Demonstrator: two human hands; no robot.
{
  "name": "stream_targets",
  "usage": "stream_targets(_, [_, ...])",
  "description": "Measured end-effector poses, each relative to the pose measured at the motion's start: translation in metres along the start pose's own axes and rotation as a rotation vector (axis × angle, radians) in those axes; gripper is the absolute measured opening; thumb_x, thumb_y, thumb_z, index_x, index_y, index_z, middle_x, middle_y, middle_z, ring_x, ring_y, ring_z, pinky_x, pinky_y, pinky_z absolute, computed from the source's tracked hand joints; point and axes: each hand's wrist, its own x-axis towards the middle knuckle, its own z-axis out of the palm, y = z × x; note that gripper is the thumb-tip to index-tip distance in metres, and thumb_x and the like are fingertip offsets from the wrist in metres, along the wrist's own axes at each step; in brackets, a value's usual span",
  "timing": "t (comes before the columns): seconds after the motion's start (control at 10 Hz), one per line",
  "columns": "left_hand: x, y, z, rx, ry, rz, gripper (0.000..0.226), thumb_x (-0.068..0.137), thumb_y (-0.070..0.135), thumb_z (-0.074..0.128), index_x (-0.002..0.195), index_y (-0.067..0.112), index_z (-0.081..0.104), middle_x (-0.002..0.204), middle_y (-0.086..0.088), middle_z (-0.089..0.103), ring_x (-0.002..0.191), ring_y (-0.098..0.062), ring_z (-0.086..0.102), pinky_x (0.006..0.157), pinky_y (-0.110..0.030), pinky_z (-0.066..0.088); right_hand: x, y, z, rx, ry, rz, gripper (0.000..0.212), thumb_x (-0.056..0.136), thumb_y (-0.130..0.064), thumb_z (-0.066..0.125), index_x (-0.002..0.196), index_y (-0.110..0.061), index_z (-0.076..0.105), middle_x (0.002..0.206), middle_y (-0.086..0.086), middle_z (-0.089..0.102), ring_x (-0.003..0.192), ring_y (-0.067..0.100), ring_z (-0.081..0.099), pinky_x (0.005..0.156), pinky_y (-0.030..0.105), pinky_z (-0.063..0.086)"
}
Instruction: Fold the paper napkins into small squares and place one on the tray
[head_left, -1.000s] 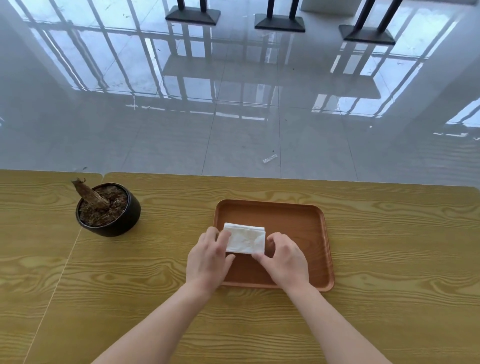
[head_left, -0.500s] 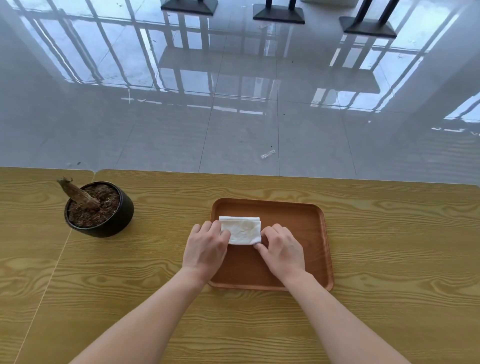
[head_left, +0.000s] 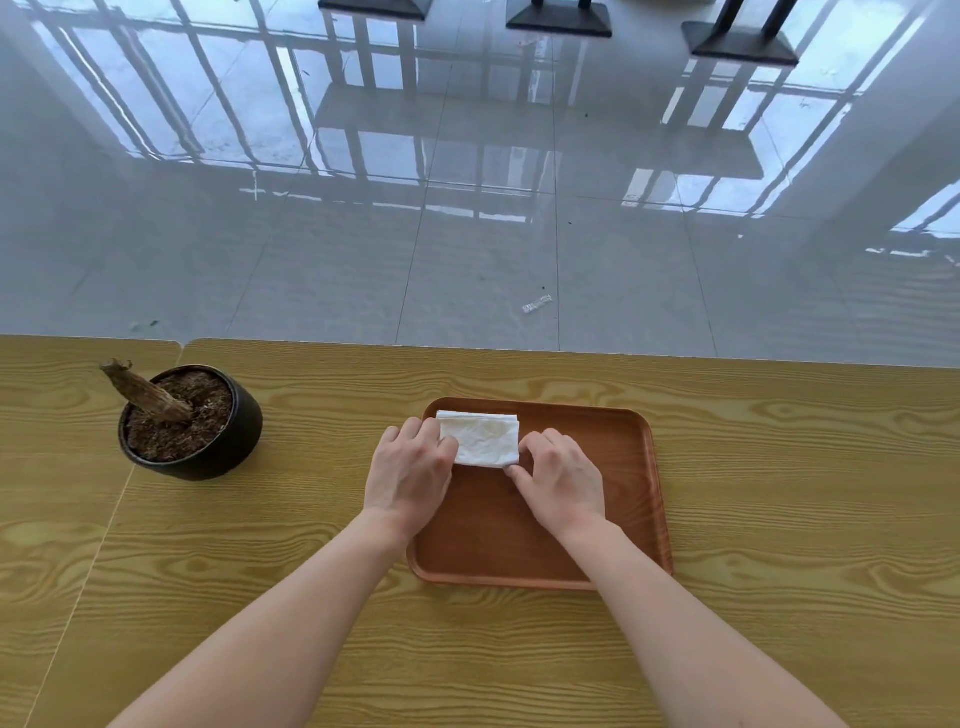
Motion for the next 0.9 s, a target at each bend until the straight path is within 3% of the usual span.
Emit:
stream_targets(0.4, [0.003, 0.001, 0.002, -0.046, -0.021, -0.027, 0.014, 0.075, 0.004, 0.072, 0.066, 0.01, 0.062, 0.075, -0.008, 0.061, 0.069, -0.03, 0.056, 0.057, -0.04, 0.048, 0.006, 0.0, 0.003, 0.016, -0.004, 0.026, 0.019, 0.091, -0.038, 0.068, 0.097, -0.021, 0.063, 0.095, -0.005, 0.06, 0.092, 0.017, 0.055, 0.069, 0.033, 0.048])
stream_targets(0.5, [0.002, 0.002, 0.002, -0.095, -0.017, -0.054, 0.004, 0.071, 0.007, 0.068, 0.071, 0.01, 0.064, 0.079, -0.007, 0.061, 0.073, -0.029, 0.055, 0.061, -0.041, 0.048, 0.006, 0.0, 0.002, 0.018, -0.021, 0.022, 0.019, 0.091, -0.038, 0.066, 0.098, -0.021, 0.061, 0.095, -0.006, 0.059, 0.092, 0.016, 0.055, 0.069, 0.032, 0.049])
stream_targets(0.6, [-0.001, 0.0, 0.002, -0.117, -0.02, -0.084, 0.009, 0.072, 0.01, 0.063, 0.079, 0.01, 0.068, 0.084, -0.007, 0.062, 0.076, -0.029, 0.055, 0.064, -0.041, 0.048, 0.003, 0.0, 0.0, 0.031, -0.028, 0.018, 0.018, 0.091, -0.037, 0.066, 0.098, -0.022, 0.06, 0.095, -0.007, 0.059, 0.091, 0.015, 0.055, 0.069, 0.032, 0.048])
stream_targets(0.7, [-0.004, -0.004, 0.0, -0.098, -0.008, -0.091, 0.015, 0.074, 0.011, 0.06, 0.086, 0.011, 0.069, 0.087, -0.005, 0.062, 0.078, -0.027, 0.055, 0.065, -0.039, 0.048, -0.001, 0.0, -0.006, 0.045, -0.024, 0.017, 0.013, 0.091, -0.027, 0.063, 0.103, -0.022, 0.061, 0.094, -0.007, 0.06, 0.091, 0.016, 0.056, 0.069, 0.031, 0.048])
stream_targets(0.9, [-0.013, -0.003, -0.016, -0.057, -0.028, -0.139, 0.012, 0.075, 0.012, 0.059, 0.084, 0.011, 0.067, 0.085, -0.006, 0.061, 0.076, -0.028, 0.055, 0.066, -0.04, 0.047, -0.009, -0.004, -0.022, 0.051, 0.004, -0.004, 0.023, 0.091, -0.018, 0.06, 0.114, -0.019, 0.064, 0.098, -0.004, 0.064, 0.093, 0.017, 0.058, 0.072, 0.033, 0.052])
